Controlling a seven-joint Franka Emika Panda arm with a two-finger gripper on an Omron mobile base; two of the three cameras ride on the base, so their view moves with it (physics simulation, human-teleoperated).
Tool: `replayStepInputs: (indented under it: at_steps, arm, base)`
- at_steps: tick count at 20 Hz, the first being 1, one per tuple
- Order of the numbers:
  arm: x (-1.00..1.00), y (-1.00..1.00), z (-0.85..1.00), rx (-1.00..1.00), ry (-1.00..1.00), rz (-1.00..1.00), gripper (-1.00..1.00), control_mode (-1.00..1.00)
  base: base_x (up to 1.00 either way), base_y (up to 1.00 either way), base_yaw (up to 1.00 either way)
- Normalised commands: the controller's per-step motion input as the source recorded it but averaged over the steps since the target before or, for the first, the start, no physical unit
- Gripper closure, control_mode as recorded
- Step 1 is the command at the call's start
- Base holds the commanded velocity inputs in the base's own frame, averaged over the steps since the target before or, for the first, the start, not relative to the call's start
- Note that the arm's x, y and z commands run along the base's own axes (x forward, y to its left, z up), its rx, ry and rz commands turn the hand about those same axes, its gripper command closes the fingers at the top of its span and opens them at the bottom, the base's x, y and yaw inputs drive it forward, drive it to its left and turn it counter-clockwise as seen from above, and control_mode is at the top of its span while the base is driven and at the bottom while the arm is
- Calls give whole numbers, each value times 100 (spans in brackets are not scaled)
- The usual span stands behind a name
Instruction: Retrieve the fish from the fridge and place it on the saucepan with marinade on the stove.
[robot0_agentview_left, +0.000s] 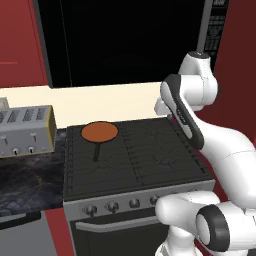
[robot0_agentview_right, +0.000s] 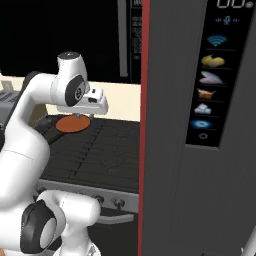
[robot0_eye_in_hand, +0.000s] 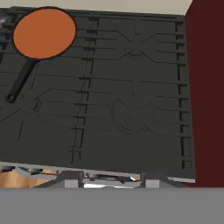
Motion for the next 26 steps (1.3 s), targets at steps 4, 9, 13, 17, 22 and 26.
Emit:
replayStepInputs:
  at_steps: [4, 9, 13, 17, 22, 26]
  arm:
    - [-23, 0, 0, 0, -2, 0, -100, -100]
    - [-85, 0, -6, 0, -11, 0, -100, -100]
    - [-99, 0, -10, 0, -13, -1, -100, -100]
    - [-99, -1, -14, 0, -12, 0, -100, -100]
    - [-79, -1, -11, 0, -6, -1, -100, -100]
    - [-59, 0, -16, 0, -5, -2, -100, -100]
  base:
    - [0, 0, 0]
    - [0, 0, 0]
    - [0, 0, 0]
    - [0, 0, 0]
    - [0, 0, 0]
    - [0, 0, 0]
